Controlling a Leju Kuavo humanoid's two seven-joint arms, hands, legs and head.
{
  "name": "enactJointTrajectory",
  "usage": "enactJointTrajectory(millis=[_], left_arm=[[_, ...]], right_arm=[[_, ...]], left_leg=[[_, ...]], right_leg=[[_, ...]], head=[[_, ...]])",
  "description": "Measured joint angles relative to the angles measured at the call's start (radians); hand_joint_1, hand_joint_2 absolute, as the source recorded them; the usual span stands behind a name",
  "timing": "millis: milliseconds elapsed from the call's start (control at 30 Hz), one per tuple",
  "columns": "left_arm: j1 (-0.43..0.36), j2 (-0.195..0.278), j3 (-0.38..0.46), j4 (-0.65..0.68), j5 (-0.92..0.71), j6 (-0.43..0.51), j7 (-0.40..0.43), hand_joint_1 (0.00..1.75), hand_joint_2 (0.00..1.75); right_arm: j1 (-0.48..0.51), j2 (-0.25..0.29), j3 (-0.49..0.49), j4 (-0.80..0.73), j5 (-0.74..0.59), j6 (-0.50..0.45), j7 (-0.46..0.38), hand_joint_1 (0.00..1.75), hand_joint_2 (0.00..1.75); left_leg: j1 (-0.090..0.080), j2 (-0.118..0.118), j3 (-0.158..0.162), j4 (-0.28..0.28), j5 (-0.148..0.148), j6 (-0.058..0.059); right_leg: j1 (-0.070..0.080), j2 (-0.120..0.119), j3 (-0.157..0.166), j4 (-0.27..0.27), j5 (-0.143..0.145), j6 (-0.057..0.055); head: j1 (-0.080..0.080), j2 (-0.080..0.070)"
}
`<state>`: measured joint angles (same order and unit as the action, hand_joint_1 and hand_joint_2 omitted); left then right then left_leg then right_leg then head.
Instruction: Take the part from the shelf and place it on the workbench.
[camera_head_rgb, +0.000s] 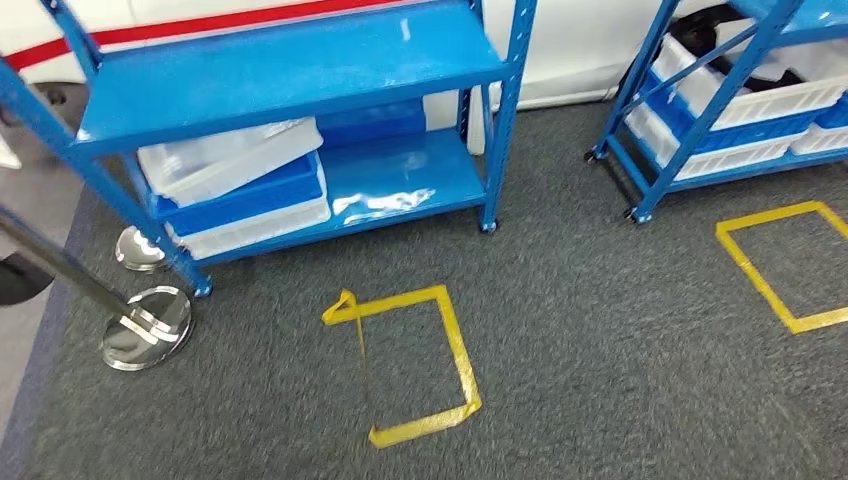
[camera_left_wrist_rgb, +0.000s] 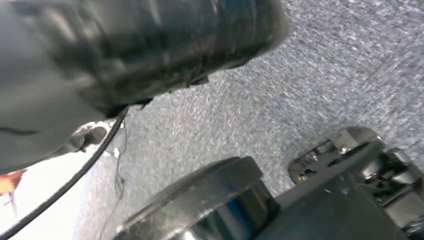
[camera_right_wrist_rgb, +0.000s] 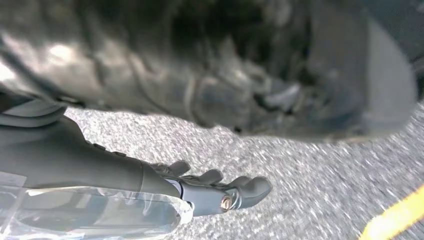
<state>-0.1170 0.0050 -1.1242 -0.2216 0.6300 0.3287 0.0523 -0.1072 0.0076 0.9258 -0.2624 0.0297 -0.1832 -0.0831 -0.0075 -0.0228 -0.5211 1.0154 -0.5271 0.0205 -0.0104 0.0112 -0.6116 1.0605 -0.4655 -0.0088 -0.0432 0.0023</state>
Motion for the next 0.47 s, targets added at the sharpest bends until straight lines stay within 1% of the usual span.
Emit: enactJointTrajectory(millis=[67, 100, 133, 200, 233, 267, 300, 333, 367, 400, 433, 467], left_arm=[[0.001, 0.0, 0.0, 0.0, 0.0, 0.0, 0.0, 0.0, 0.0], [0.001, 0.0, 0.0, 0.0, 0.0, 0.001, 0.0, 0.0, 0.0], [0.002, 0.0, 0.0, 0.0, 0.0, 0.001, 0.0, 0.0, 0.0], [0.002, 0.0, 0.0, 0.0, -0.001, 0.001, 0.0, 0.0, 0.0], [0.003, -0.001, 0.0, 0.0, -0.001, 0.001, 0.0, 0.0, 0.0], [0.004, -0.001, 0.0, 0.0, -0.001, 0.0, 0.0, 0.0, 0.0], [0.005, -0.001, 0.0, 0.0, -0.001, 0.0, 0.0, 0.0, 0.0], [0.006, -0.001, 0.0, 0.0, -0.001, 0.0, 0.0, 0.0, 0.0], [0.006, -0.001, 0.0, 0.0, -0.001, 0.0, 0.0, 0.0, 0.0], [0.006, 0.0, 0.0, 0.0, -0.001, 0.0, 0.0, 0.0, 0.0], [0.005, 0.0, 0.0, 0.0, -0.001, 0.0, 0.0, 0.0, 0.0], [0.005, 0.001, 0.0, 0.0, -0.001, 0.0, 0.0, 0.0, 0.0]], right_arm=[[0.002, 0.0, 0.0, 0.0, 0.0, 0.0, 0.0, 0.0, 0.0], [0.004, 0.0, 0.0, 0.001, 0.0, 0.0, 0.0, 0.0, 0.0], [0.004, -0.001, 0.0, 0.001, 0.0, 0.0, 0.0, 0.0, 0.0], [0.002, -0.001, 0.0, 0.001, 0.0, 0.0, 0.0, 0.0, 0.0], [0.001, -0.001, 0.0, 0.001, 0.0, 0.0, 0.0, 0.0, 0.0], [0.001, -0.001, 0.0, 0.001, 0.0, 0.0, 0.0, 0.0, 0.0], [0.001, -0.001, 0.0, 0.001, 0.0, 0.0, 0.0, 0.0, 0.0], [0.001, -0.001, 0.0, 0.001, 0.0, 0.0, 0.0, 0.0, 0.0], [0.002, 0.0, 0.0, 0.001, 0.0, 0.0, 0.0, 0.0, 0.0], [0.001, 0.0, 0.0, 0.001, 0.0, 0.0, 0.0, 0.0, 0.0], [-0.001, 0.001, 0.001, 0.001, 0.0, 0.0, 0.0, 0.0, 0.0], [-0.001, 0.001, 0.001, 0.001, 0.001, 0.0, 0.0, 0.0, 0.0]], left_leg=[[0.002, 0.004, -0.002, 0.016, -0.009, -0.009], [0.004, 0.007, -0.017, 0.048, -0.018, -0.013], [0.006, 0.01, -0.049, 0.104, -0.032, -0.018], [0.008, 0.014, -0.142, 0.242, -0.066, -0.024], [0.008, 0.014, -0.184, 0.291, -0.071, -0.026], [0.008, 0.015, -0.21, 0.305, -0.058, -0.025], [0.008, 0.015, -0.216, 0.281, -0.025, -0.022], [0.008, 0.015, -0.207, 0.227, 0.025, -0.017], [0.005, 0.015, -0.191, 0.16, 0.079, -0.009], [0.0, 0.016, -0.178, 0.106, 0.11, -0.002], [-0.006, 0.016, -0.166, 0.063, 0.125, 0.007], [-0.01, 0.016, -0.162, 0.046, 0.127, 0.011]], right_leg=[[0.0, -0.001, 0.016, -0.008, -0.007, -0.012], [-0.001, -0.002, 0.028, -0.014, -0.011, -0.017], [-0.001, -0.003, 0.042, -0.019, -0.016, -0.022], [0.001, -0.005, 0.063, -0.023, -0.029, -0.026], [0.002, -0.005, 0.074, -0.023, -0.038, -0.027], [0.003, -0.004, 0.087, -0.023, -0.047, -0.027], [0.004, -0.003, 0.101, -0.023, -0.056, -0.027], [0.005, -0.003, 0.116, -0.024, -0.066, -0.026], [0.005, -0.002, 0.128, -0.025, -0.076, -0.026], [0.005, -0.001, 0.139, -0.026, -0.085, -0.024], [0.005, -0.001, 0.143, -0.027, -0.093, -0.02], [0.004, -0.001, 0.144, -0.028, -0.096, -0.018]], head=[[-0.004, 0.0], [-0.005, 0.0], [-0.007, 0.0], [-0.008, 0.0], [-0.008, 0.0], [-0.008, 0.0], [-0.008, 0.0], [-0.008, 0.0], [-0.008, 0.0], [-0.006, 0.0], [-0.006, 0.0], [-0.005, 0.0]])
